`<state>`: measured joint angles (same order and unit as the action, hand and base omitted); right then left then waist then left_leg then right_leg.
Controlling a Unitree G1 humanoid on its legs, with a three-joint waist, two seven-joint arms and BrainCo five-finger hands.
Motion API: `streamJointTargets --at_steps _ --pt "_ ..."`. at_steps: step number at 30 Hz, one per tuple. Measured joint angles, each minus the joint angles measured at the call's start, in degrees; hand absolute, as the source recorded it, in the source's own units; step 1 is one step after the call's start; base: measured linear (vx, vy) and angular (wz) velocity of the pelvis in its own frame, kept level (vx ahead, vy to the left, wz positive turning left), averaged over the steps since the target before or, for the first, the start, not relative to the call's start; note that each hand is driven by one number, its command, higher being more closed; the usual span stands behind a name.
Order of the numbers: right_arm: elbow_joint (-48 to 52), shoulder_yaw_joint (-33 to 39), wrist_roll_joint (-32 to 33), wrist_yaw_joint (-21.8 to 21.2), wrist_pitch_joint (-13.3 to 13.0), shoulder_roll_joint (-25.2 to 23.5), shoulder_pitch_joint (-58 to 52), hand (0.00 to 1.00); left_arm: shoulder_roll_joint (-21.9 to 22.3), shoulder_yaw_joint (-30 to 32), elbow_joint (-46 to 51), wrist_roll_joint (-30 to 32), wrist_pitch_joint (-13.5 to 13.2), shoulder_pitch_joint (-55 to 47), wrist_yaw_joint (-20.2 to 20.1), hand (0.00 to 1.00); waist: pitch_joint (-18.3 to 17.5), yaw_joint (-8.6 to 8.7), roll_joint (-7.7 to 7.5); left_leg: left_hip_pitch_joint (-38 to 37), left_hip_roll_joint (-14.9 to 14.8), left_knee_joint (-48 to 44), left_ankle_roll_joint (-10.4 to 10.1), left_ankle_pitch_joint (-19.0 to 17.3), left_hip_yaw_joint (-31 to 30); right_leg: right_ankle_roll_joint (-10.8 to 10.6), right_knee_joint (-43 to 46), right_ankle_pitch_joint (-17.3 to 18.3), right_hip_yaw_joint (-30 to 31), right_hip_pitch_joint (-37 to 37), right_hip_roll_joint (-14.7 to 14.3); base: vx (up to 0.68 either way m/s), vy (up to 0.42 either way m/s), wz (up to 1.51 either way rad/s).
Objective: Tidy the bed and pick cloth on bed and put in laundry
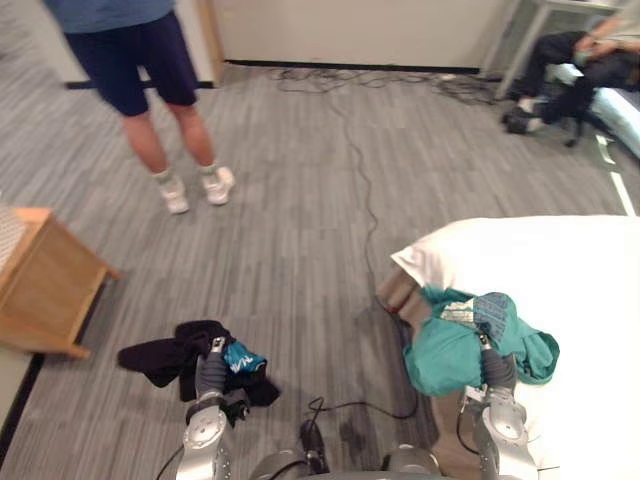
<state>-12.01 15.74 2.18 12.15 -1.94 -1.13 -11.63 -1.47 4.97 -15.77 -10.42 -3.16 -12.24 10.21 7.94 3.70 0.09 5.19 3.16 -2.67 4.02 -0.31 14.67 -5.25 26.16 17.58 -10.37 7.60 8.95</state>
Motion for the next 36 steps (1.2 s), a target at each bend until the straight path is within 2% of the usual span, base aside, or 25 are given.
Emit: streamJointTargets --at_steps 1,2,4,6,7,13,17,18,19,21,23,24,26,28,29,30,31,32,33,34,35,36 --pt "0.17 -0.01 0.01 -0.01 -0.12 -0.17 -0.36 1.00 -0.02 -0.45 -0.17 0.00 0.00 0.00 0.06 1.00 0.07 0.09 0.12 -0.26 0.32 -0.01 0.00 0.01 -0.61 -0.35 -1.69 -0.32 1.25 0.15 -0.58 0.14 -0.079 0.96" --pt "0.19 -0.04 0.02 -0.03 -0.16 -0.64 -1.15 1.00 -0.06 -1.33 -0.66 0.03 0.00 -0.02 0.08 1.00 0.07 0.01 -0.23 -1.02 1.40 -0.09 0.08 0.03 -1.64 0.05 -5.55 -2.39 2.96 0.12 -0.74 0.11 -0.069 0.65" --pt "0.18 -0.02 0.02 -0.03 -0.22 -0.95 -2.02 1.00 -0.09 -3.16 -0.79 0.46 0.00 0.08 0.09 1.00 0.24 0.18 -0.46 -1.06 2.75 -0.41 0.39 -0.20 -3.81 0.84 -7.36 -8.03 2.62 -1.00 -0.14 0.12 -0.082 0.64" --pt "0.26 -0.04 0.02 -0.06 -0.22 -1.24 -2.35 1.00 1.16 -4.17 -0.85 1.25 0.00 -0.13 0.11 1.00 0.41 -0.43 0.74 -0.81 1.68 -0.40 0.32 -0.19 -3.67 1.51 -10.14 -9.66 2.31 -1.42 -1.33 0.15 -0.079 0.09" --pt "1.62 0.22 1.80 -2.13 -0.04 -2.38 -6.46 1.00 2.31 -9.43 -1.89 2.11 0.04 2.17 -0.19 1.00 1.85 -1.32 1.18 -4.96 0.97 2.90 -0.85 -0.59 -2.93 1.77 -16.71 -10.68 2.91 -6.55 -3.10 0.07 -0.030 -0.10" --pt "0.50 0.07 1.80 -2.13 -0.09 -2.25 -6.15 1.00 2.15 -9.20 -2.76 2.09 0.03 2.22 -0.19 1.00 1.69 -1.39 1.06 -5.31 0.82 3.12 -0.84 -0.54 -2.39 1.75 -16.91 -10.68 3.41 -6.66 -3.28 0.00 -0.001 -0.05" --pt "-8.73 -1.10 1.73 -1.90 0.39 -1.79 -4.17 1.00 1.18 -9.02 -8.20 0.84 0.08 2.15 -0.16 1.00 -0.33 -1.45 0.19 -7.16 0.40 4.10 -0.90 -0.55 -1.94 1.79 -18.62 -10.71 3.96 -8.72 -3.99 0.03 -0.030 -0.06" --pt "-11.29 -1.81 1.68 -1.76 0.78 -1.73 -3.47 1.00 0.81 -8.84 -9.55 -0.03 0.09 2.40 -0.17 1.00 -0.53 -1.47 -0.13 -6.49 0.21 2.45 -1.36 -0.94 -2.14 1.93 -19.08 -10.82 3.45 -9.25 -3.99 0.04 -0.069 0.23" --pt "-12.97 -2.73 1.57 -1.45 1.34 -1.55 -3.18 1.00 0.81 -8.79 -10.73 -0.73 0.16 3.02 -0.19 1.00 -0.49 -1.69 -0.40 -4.38 -0.35 -2.35 -3.55 -3.08 -2.30 2.17 -20.15 -10.94 2.47 -10.21 -4.00 0.03 -0.062 0.31" --pt "-14.46 -4.81 0.34 -1.08 2.45 -0.49 -3.01 1.00 1.64 -7.72 -12.15 -2.39 0.18 3.43 -0.19 1.00 -0.13 -2.83 0.10 -1.32 -2.26 -12.01 -5.36 -6.83 -1.68 2.71 -21.77 -10.25 1.26 -12.81 -4.88 0.00 -0.077 0.33" --pt "-16.20 -6.37 -1.22 -1.11 3.63 1.11 -2.59 1.00 2.41 -6.58 -14.20 -4.23 0.43 3.47 -0.08 1.00 0.44 -4.48 0.13 1.92 -4.03 -22.83 -7.04 -7.27 0.31 3.75 -23.12 -9.52 0.08 -16.69 -4.90 -0.03 -0.081 0.45" --pt "-16.25 -6.51 -2.04 -1.17 4.13 1.77 -2.32 1.00 2.54 -6.63 -14.24 -5.06 0.63 3.21 -0.09 1.00 0.97 -4.76 -0.64 3.64 -4.40 -26.47 -7.61 -7.18 0.55 4.09 -23.53 -9.29 -0.63 -17.78 -4.38 -0.03 -0.046 0.40" --pt "-16.21 -6.89 -2.85 -1.23 4.73 3.69 -0.38 1.00 2.47 -6.58 -14.00 -5.40 0.71 2.99 -0.10 1.00 0.92 -6.04 0.47 6.02 -6.37 -25.53 -5.35 -8.86 3.35 4.12 -23.85 -9.18 -2.13 -17.28 -4.10 -0.02 -0.016 0.28" --pt "-16.22 -7.27 -3.01 -1.30 4.74 4.95 1.21 1.00 2.31 -6.47 -13.87 -5.35 0.78 2.99 -0.11 1.00 0.95 -6.36 0.47 7.44 -6.59 -17.63 -5.72 -8.49 4.67 4.11 -25.10 -9.17 -3.15 -17.02 -3.50 0.07 0.055 0.30" --pt "-16.22 -7.32 -3.36 -1.25 4.76 5.51 2.16 1.00 2.40 -6.47 -13.87 -5.24 0.96 2.97 -0.17 1.00 1.00 -6.63 0.28 7.81 -6.31 -11.67 -6.32 -7.66 5.19 3.60 -25.21 -8.86 -3.68 -16.55 -2.67 0.14 0.101 0.28" --pt "-16.22 -7.31 -3.44 -1.23 4.76 5.83 2.64 1.00 2.46 -6.46 -13.86 -5.11 1.15 2.98 -0.20 1.00 0.91 -6.89 0.40 8.04 -6.31 -8.73 -5.94 -6.62 5.13 2.79 -25.14 -8.35 -3.72 -16.27 -2.45 0.20 0.136 0.18" --pt "-16.22 -7.36 -3.81 -1.23 4.79 6.31 3.38 1.00 2.46 -6.44 -13.81 -5.08 1.63 2.95 -0.23 1.00 0.81 -7.73 0.34 7.83 -5.91 -6.65 -4.06 -2.85 5.78 1.19 -24.80 -7.29 -3.82 -16.27 -1.80 0.35 0.172 0.10" --pt "-16.23 -7.79 -4.33 -1.29 4.83 6.49 4.11 1.00 2.35 -5.82 -13.10 -4.95 1.73 2.26 -0.22 1.00 0.34 -7.94 -0.37 7.21 -4.30 -6.66 -2.26 -1.93 5.94 -0.04 -24.12 -6.28 -4.00 -16.52 -0.19 0.32 0.145 0.08" --pt "-16.17 -7.94 -4.84 -1.29 4.81 6.21 4.06 1.00 2.37 -5.39 -12.78 -4.84 1.73 1.71 -0.22 1.00 -0.05 -7.88 -1.47 7.21 -3.19 -6.79 -1.30 -2.70 5.99 -1.31 -22.93 -5.54 -4.19 -16.30 0.76 0.49 0.139 0.16" --pt "-16.15 -8.97 -5.39 -1.78 4.74 5.71 4.06 1.00 2.18 -4.78 -12.86 -4.72 1.80 1.31 -0.20 1.00 -0.79 -7.81 -3.19 6.87 -1.37 -6.98 -0.79 -4.44 5.77 -3.74 -14.65 -2.58 -3.32 -13.13 3.42 0.44 0.106 0.26" --pt "-16.10 -9.02 -6.31 -2.27 4.74 5.15 4.81 1.00 1.69 -4.93 -12.87 -4.71 2.14 1.34 -0.21 1.00 -0.68 -7.69 -3.82 5.33 -0.41 -7.17 -0.77 -5.77 5.30 -5.74 -1.10 -1.35 -1.43 -8.34 5.64 0.54 0.131 0.26" --pt "-16.15 -9.06 -6.45 -2.35 4.75 4.75 4.95 1.00 1.37 -5.13 -12.87 -4.69 2.21 1.32 -0.21 1.00 -0.38 -7.66 -4.21 3.68 0.05 -7.10 -0.36 -6.27 5.12 -7.05 6.40 -2.19 0.04 -5.78 6.59 0.48 0.108 0.24"
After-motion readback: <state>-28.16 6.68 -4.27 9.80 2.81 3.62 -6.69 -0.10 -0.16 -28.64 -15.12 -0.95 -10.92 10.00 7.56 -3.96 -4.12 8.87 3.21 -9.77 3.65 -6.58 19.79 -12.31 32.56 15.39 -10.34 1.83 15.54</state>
